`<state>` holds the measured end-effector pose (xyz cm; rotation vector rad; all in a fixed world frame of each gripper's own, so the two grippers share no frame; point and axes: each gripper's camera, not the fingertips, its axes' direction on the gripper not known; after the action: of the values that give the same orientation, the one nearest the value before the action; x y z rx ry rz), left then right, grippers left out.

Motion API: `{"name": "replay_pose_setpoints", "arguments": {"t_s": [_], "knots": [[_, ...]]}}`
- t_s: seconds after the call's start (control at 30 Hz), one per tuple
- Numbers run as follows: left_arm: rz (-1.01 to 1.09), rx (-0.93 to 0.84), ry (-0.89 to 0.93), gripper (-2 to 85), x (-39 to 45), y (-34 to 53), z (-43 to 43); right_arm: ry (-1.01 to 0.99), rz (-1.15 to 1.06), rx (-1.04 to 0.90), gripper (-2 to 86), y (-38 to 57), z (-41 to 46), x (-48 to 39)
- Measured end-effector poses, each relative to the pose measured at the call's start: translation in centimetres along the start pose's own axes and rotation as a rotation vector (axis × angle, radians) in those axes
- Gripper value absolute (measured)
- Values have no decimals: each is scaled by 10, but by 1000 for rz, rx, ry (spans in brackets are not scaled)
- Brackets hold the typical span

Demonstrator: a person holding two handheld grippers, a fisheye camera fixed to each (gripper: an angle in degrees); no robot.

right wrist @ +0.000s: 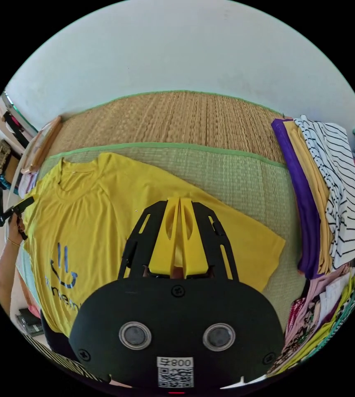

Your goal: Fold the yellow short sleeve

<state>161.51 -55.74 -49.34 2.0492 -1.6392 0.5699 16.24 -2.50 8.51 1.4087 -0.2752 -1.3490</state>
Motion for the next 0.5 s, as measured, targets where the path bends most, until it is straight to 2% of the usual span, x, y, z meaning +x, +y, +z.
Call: {"name": "replay_pose_setpoints", "arguments": {"t_s": [0.07, 0.23, 0.4, 0.5], "knots": [[1, -19, -55, 4, -3, -3, 15, 25, 1, -32, -2, -6, 14, 6], [-27, -29, -41, 4, -7, 6, 19, -24, 41, -27, -3, -12, 15, 25], [-58, 29, 74, 5, -9, 52, -1, -22, 42, -2, -3, 12, -6, 26], [-58, 6, 103, 6, -9, 94, -14, -37, 6, 25, -3, 50, -29, 21]]}}
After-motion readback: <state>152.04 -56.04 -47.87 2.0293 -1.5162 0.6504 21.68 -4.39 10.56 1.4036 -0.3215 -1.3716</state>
